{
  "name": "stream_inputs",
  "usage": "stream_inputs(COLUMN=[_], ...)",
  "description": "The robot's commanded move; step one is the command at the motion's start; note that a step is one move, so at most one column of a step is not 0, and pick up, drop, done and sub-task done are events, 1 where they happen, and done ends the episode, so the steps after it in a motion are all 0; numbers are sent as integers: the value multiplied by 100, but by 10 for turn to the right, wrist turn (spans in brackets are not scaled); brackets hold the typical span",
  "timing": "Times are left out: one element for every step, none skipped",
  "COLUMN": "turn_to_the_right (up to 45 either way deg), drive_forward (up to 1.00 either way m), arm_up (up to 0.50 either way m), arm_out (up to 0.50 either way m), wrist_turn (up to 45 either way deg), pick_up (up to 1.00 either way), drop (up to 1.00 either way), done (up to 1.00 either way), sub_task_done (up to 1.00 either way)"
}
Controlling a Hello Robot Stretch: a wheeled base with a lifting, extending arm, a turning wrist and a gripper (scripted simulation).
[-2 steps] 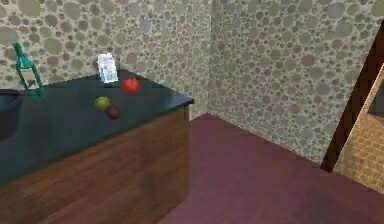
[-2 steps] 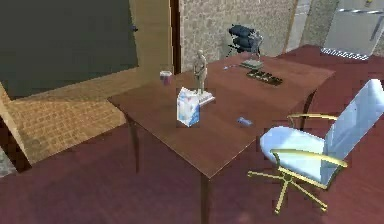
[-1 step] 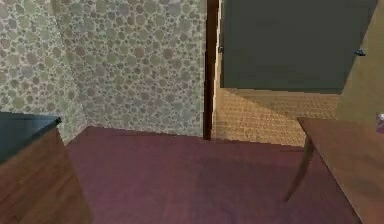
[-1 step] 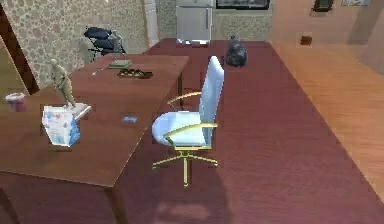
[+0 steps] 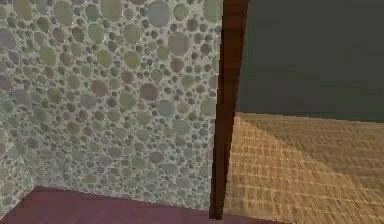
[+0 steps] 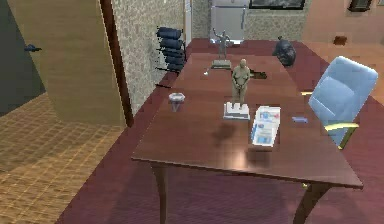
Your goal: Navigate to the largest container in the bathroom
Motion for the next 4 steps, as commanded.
stream_inputs(turn_to_the_right=[0, 450, 120, 0], drive_forward=[35, 0, 0, 55], arm_up=[0, 0, 0, 0], arm_out=[0, 0, 0, 0], wrist_turn=[0, 0, 0, 0], pick_up=[0, 0, 0, 0], drop=[0, 0, 0, 0], done=[0, 0, 0, 0], sub_task_done=[0, 0, 0, 0])
